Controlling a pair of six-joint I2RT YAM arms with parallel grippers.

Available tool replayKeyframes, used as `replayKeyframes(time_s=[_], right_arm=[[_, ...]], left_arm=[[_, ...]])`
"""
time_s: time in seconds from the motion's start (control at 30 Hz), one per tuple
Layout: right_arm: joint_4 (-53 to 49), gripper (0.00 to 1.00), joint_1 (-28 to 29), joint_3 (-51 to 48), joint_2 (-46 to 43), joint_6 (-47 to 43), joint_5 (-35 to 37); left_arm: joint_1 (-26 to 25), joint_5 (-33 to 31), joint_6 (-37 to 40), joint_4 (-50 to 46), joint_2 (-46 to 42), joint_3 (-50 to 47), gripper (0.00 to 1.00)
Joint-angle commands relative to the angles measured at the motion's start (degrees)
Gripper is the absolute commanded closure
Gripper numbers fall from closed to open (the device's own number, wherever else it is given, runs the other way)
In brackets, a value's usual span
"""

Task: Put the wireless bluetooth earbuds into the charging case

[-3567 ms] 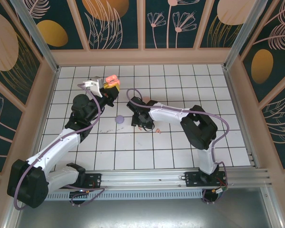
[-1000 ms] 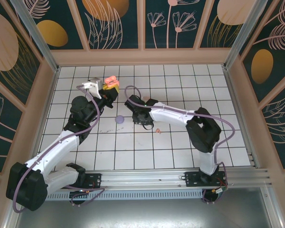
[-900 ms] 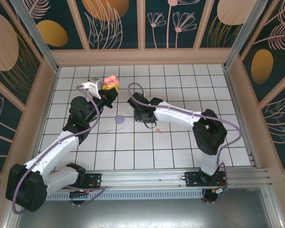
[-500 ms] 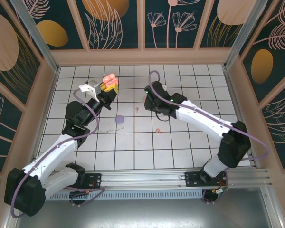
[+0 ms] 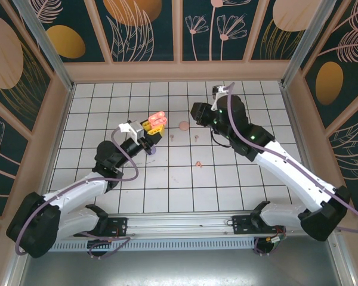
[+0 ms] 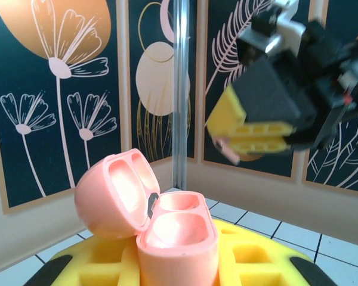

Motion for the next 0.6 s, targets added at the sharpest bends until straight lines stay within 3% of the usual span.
replayKeyframes(time_s=[0.0,0.3,0.57], right_arm=[[13.1,0.75,-0.07,-4.09,-3.86,-4.77,-5.68],[30.98,0.75,0.6,-11.44,-6.96,-8.3,-14.76],[41.39,0.75,1.11,-14.27,-6.29,-5.6,-15.83]], left_arm=[[-1.4,-0.24,3.77,8.07,1.48,0.19,1.0],[-3.84,-1.74,10.64,5.64,5.32,5.21,1.0],[-5.66,-5.32,13.45,7.5,7.93,8.11,1.0]])
